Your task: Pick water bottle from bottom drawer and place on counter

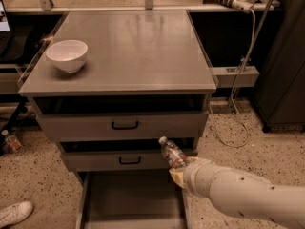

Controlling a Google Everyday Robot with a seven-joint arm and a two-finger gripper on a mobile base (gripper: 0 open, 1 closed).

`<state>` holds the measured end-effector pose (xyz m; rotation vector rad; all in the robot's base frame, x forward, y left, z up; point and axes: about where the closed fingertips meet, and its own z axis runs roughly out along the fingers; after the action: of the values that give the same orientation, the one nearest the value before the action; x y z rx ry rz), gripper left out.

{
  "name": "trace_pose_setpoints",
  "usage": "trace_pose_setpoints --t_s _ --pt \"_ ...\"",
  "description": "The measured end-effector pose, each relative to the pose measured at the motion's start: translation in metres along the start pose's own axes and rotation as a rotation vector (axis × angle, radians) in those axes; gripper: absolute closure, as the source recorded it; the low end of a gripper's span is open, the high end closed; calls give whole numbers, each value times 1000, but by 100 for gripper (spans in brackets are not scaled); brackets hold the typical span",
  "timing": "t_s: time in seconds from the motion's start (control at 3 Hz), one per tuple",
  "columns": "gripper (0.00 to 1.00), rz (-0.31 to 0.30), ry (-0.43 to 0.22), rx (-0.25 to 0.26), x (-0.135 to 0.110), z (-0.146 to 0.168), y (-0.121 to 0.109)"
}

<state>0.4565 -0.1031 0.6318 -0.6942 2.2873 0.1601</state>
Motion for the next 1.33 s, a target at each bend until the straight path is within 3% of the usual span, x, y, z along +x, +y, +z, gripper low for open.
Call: trace_pose_setpoints --t_s 0.67,1.33 --pt "100 2 -64 65 -16 -35 -28" --pt "100 -70 -118 160 -32 -81 -62"
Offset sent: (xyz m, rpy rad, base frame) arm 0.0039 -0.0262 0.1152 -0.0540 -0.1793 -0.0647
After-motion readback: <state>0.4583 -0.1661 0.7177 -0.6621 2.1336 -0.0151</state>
